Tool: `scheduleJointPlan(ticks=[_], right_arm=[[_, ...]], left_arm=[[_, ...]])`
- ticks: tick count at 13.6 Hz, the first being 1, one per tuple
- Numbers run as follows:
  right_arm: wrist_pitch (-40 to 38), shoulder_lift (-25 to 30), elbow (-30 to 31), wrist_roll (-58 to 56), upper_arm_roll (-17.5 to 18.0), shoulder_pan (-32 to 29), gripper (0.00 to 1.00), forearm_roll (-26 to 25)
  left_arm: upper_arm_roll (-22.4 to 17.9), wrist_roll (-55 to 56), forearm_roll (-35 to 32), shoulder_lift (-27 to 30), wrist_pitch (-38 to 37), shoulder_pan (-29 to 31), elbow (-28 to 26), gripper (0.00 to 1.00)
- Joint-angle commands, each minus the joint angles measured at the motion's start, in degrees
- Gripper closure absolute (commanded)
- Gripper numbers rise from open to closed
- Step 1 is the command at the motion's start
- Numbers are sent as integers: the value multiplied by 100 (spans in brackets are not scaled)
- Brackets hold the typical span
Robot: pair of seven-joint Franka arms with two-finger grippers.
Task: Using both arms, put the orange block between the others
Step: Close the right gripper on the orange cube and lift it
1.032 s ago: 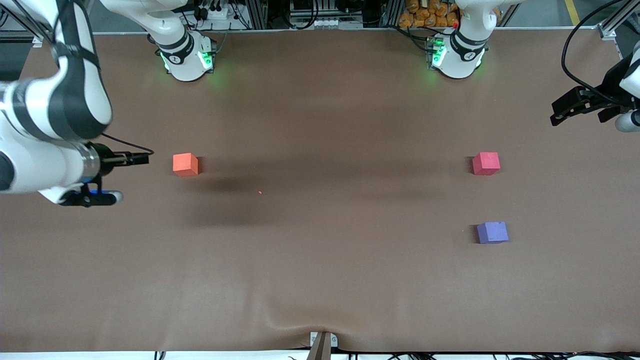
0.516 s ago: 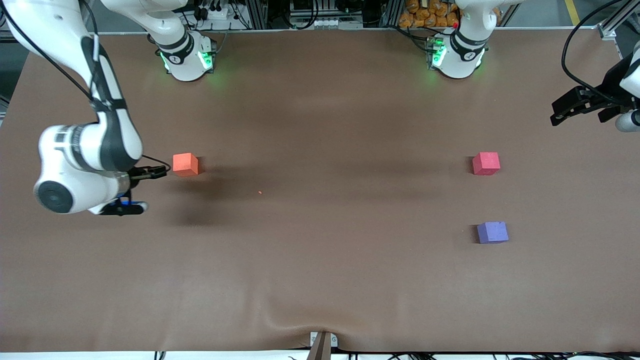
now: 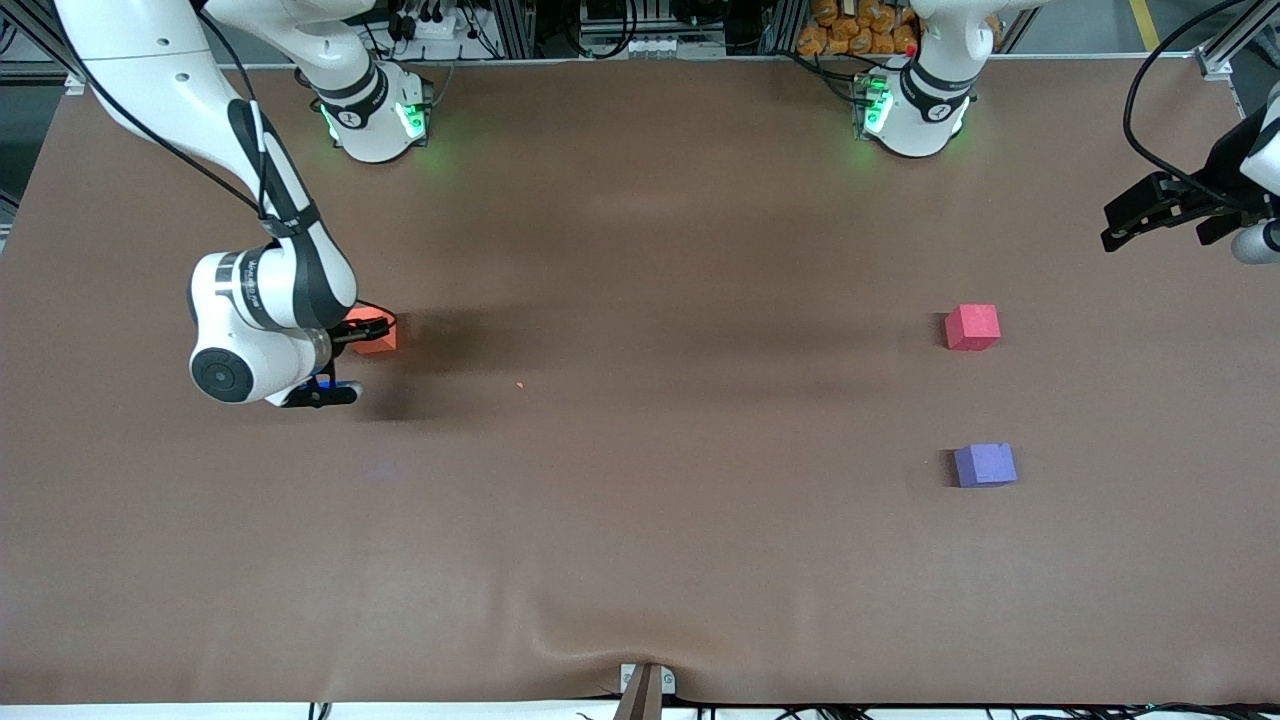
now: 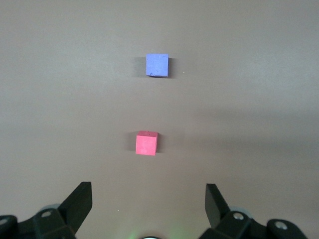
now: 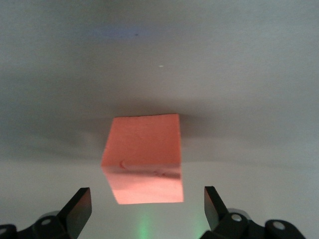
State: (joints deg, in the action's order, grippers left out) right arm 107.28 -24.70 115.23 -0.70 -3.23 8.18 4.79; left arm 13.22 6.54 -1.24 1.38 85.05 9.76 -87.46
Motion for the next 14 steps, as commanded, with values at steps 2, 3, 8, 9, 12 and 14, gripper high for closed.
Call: scheduleJointPlan(ticks=[2, 3, 8, 9, 12, 14], right_arm=[[249, -184, 96, -45, -20, 104, 0, 198], [354, -219, 113, -45, -20, 104, 0, 198], [619, -430, 193, -71, -28, 78, 0, 198], [619, -431, 210, -71, -28, 69, 3, 198], [540, -326, 219, -45, -20, 43, 100, 198], [409, -72, 193, -45, -20, 34, 100, 198]], left_arm=[[22, -83, 71, 29, -85, 61, 45, 0], [22, -83, 71, 29, -85, 61, 45, 0], [22, -83, 71, 20, -85, 61, 45, 0], [22, -83, 71, 20, -76, 61, 45, 0], [22, -83, 71, 11, -76, 61, 45, 0], [22, -83, 71, 11, -76, 61, 45, 0]])
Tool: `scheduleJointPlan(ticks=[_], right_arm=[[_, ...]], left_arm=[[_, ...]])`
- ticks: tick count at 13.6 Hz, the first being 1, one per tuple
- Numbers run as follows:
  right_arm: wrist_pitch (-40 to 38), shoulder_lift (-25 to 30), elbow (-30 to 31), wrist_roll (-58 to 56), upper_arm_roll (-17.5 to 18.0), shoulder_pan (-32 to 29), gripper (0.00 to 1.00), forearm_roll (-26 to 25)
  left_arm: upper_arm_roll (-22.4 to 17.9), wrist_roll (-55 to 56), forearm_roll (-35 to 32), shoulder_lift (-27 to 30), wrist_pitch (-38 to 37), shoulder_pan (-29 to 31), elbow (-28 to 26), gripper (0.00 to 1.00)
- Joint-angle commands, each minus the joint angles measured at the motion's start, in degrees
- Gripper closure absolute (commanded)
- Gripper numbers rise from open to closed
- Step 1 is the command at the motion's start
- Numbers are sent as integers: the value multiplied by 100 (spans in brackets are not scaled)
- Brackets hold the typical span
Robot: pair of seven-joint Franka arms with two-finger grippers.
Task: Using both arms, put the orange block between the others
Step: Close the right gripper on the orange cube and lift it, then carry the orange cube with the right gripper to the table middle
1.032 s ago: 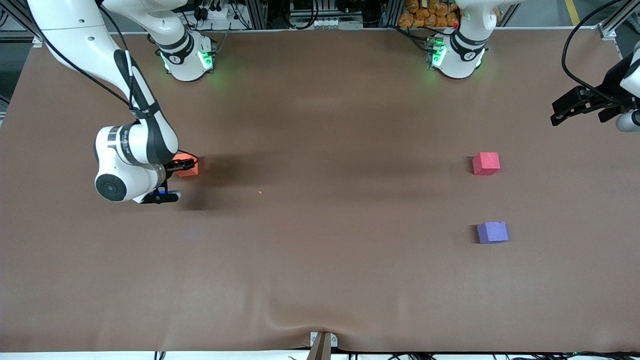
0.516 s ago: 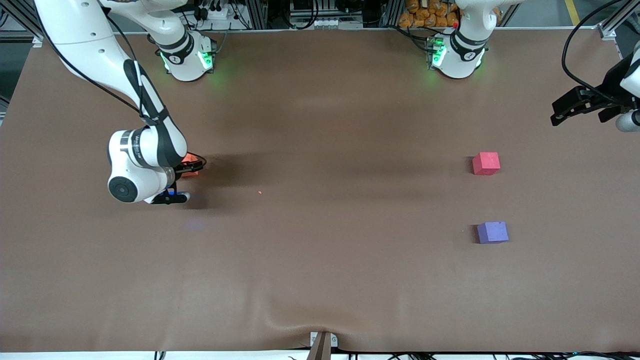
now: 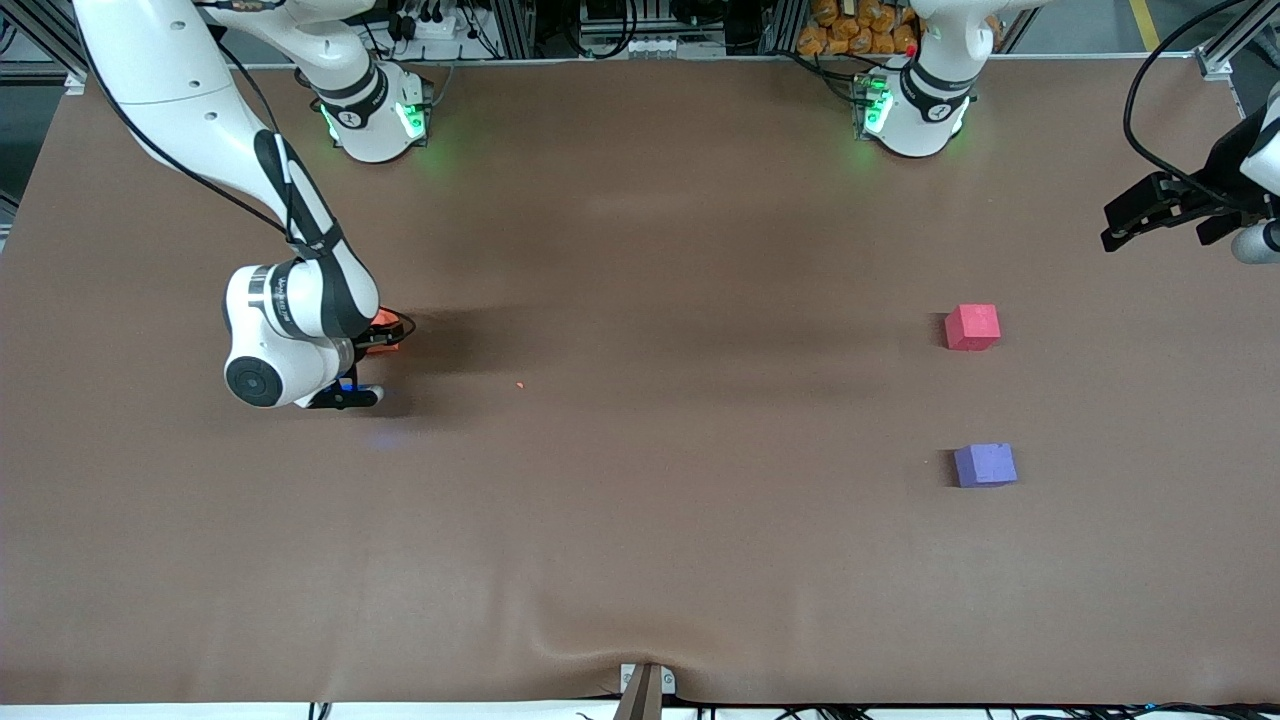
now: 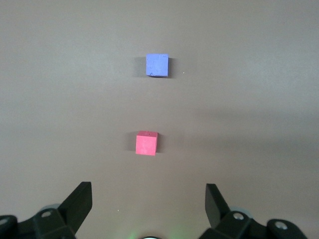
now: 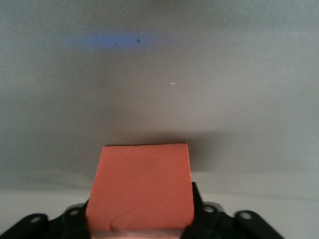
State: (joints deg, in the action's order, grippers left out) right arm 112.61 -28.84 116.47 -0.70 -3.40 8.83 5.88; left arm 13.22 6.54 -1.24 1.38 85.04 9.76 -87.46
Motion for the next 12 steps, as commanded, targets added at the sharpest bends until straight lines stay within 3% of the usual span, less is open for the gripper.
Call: scheduleJointPlan(ticks=[1, 4, 8, 12], right_arm=[[-274, 466, -1, -44, -11, -22, 100, 89], [-888, 660, -588, -44, -2, 31, 100, 89], [-1855, 616, -1905, 8, 6, 241, 100, 89], [-2077, 117, -3058, 499, 6, 680, 100, 316]], left_arm=[[23, -92, 71, 12, -76, 61, 45, 0], [23, -92, 71, 12, -76, 70, 45, 0], [23, -92, 71, 3, -67, 70, 45, 0], [23, -83, 71, 3, -67, 61, 45, 0]])
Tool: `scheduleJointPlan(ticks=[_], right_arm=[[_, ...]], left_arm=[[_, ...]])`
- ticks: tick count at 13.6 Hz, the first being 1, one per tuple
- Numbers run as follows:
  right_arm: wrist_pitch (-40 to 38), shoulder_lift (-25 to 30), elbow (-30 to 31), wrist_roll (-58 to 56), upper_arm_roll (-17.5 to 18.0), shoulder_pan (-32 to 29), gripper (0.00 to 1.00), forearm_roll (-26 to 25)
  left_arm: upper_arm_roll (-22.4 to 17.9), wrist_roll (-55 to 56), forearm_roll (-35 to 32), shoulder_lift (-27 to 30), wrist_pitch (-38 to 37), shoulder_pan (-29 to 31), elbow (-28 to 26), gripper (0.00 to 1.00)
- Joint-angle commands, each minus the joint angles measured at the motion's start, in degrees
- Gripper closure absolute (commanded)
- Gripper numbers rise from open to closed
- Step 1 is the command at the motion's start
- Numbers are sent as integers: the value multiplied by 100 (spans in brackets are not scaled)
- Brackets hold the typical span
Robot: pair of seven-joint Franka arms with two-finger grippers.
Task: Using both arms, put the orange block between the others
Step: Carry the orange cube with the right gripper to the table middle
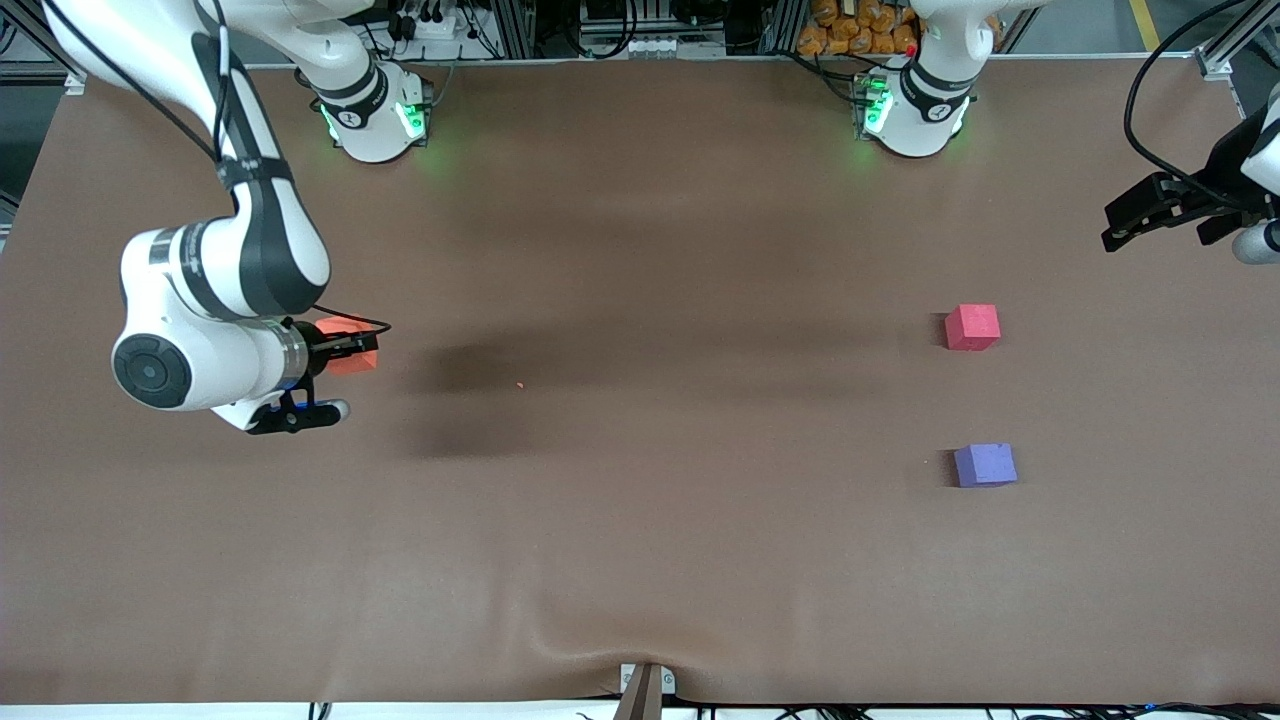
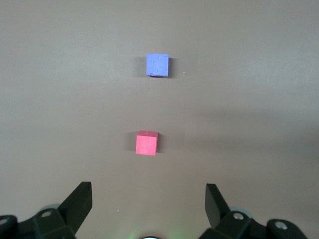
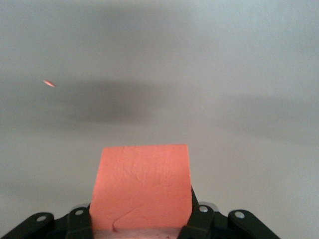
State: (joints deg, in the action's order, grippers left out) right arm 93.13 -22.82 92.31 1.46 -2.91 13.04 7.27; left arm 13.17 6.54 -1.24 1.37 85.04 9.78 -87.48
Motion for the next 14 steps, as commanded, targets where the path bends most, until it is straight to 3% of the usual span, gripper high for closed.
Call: scheduleJointPlan(ticks=[1, 5, 14], right_arm=[[-85, -721, -896, 372, -43, 399, 100, 387], [378, -1724, -1759, 969, -43, 892, 100, 1301], [2726, -2411, -1769, 1620, -43, 2412, 100, 1997]], left_arm=[[28, -83, 71, -5, -49, 59, 47, 0], [28, -92, 71, 3, -49, 59, 38, 0], [28, -83, 71, -41, -41, 59, 38, 0]])
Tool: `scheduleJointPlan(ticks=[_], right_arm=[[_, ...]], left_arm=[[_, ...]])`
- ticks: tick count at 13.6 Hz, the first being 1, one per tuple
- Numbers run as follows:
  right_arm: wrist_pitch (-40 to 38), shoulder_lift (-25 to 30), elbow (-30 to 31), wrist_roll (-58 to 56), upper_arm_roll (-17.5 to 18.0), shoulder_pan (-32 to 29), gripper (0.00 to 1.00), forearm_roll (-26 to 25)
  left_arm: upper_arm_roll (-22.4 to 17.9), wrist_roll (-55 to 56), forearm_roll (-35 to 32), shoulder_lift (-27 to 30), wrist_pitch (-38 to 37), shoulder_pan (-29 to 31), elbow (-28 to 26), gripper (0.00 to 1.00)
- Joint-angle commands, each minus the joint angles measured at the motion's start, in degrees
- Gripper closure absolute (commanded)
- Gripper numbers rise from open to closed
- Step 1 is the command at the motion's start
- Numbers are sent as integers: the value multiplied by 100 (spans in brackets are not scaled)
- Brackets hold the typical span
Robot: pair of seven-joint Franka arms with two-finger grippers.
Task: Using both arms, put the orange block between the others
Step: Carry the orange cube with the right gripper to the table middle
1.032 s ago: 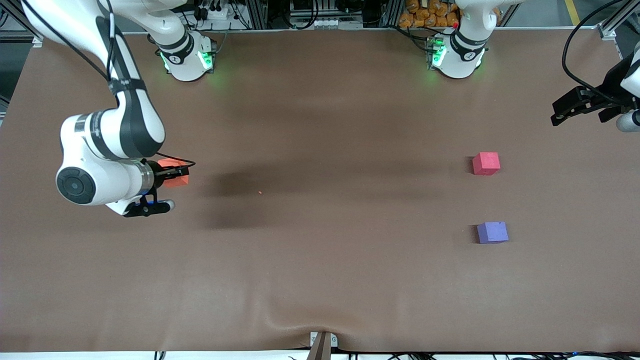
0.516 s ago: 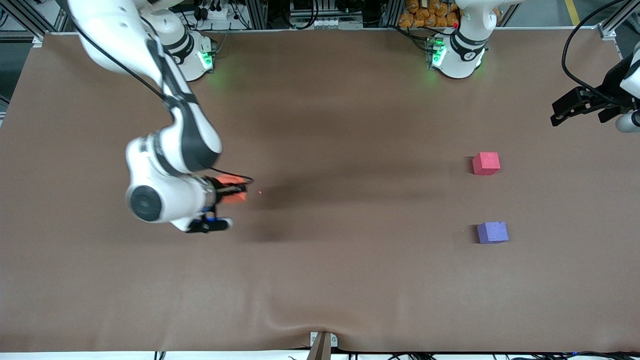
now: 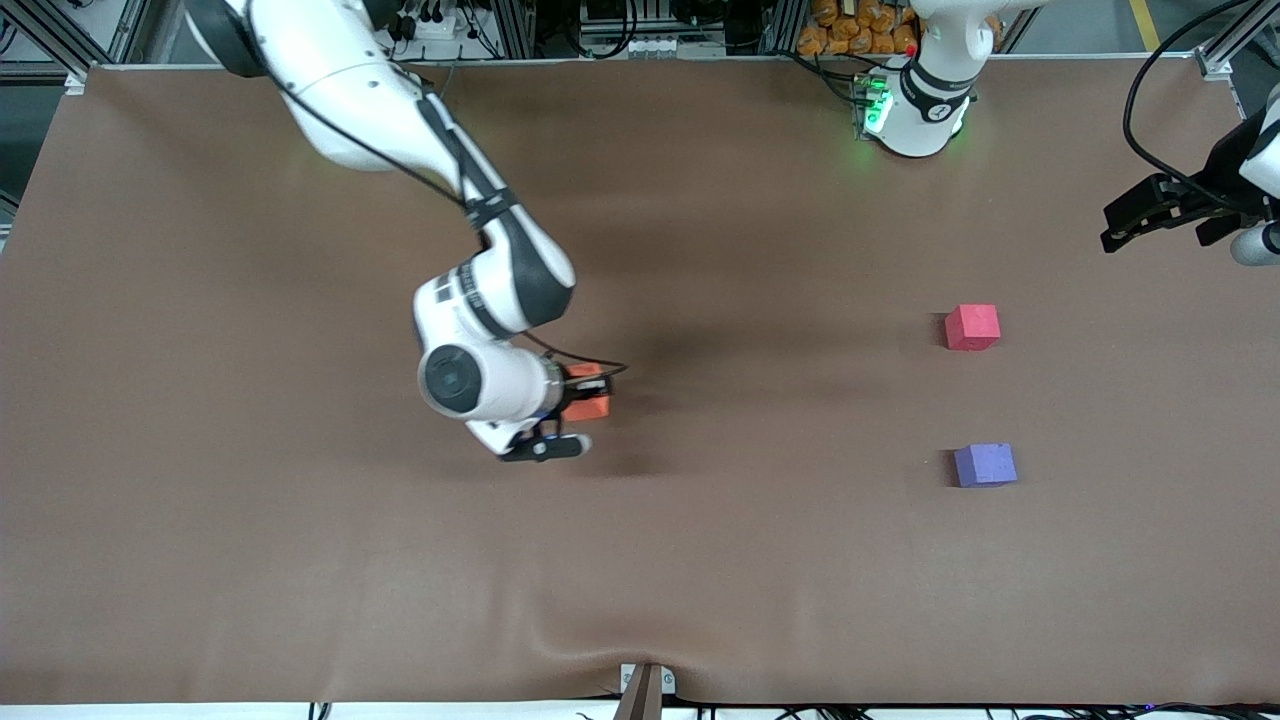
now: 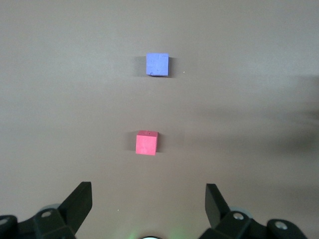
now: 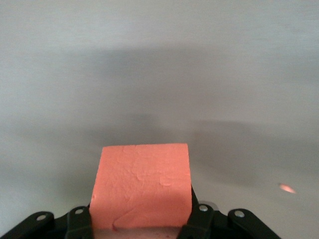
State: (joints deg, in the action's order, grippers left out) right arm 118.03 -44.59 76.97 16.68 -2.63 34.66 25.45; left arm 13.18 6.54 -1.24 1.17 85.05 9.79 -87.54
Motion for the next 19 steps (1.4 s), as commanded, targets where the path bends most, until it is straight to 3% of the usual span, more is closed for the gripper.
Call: scheduleJointPlan(ticks=[1, 5, 13, 14, 15, 16, 19], right_arm=[[395, -296, -235, 116, -71, 409, 100, 171], [1133, -551, -235, 300, -80, 788, 100, 162], [1240, -841, -428, 1390, -80, 911, 100, 145], [1240, -850, -428, 1434, -80, 920, 90, 136], [1240, -850, -428, 1435, -89, 911, 49, 110], [1249, -850, -411, 1435, -89, 920, 0, 83], [1214, -754, -410, 1426, -97, 964, 0, -75]], left_arm=[[27, -83, 71, -20, -41, 59, 53, 0], [27, -83, 71, -20, -49, 59, 44, 0], [27, -83, 62, -38, -49, 58, 35, 0], [27, -83, 62, -29, -49, 59, 35, 0], [27, -83, 53, -29, -49, 59, 35, 0], [27, -83, 53, -29, -49, 67, 44, 0], [27, -83, 80, -29, -49, 59, 44, 0]])
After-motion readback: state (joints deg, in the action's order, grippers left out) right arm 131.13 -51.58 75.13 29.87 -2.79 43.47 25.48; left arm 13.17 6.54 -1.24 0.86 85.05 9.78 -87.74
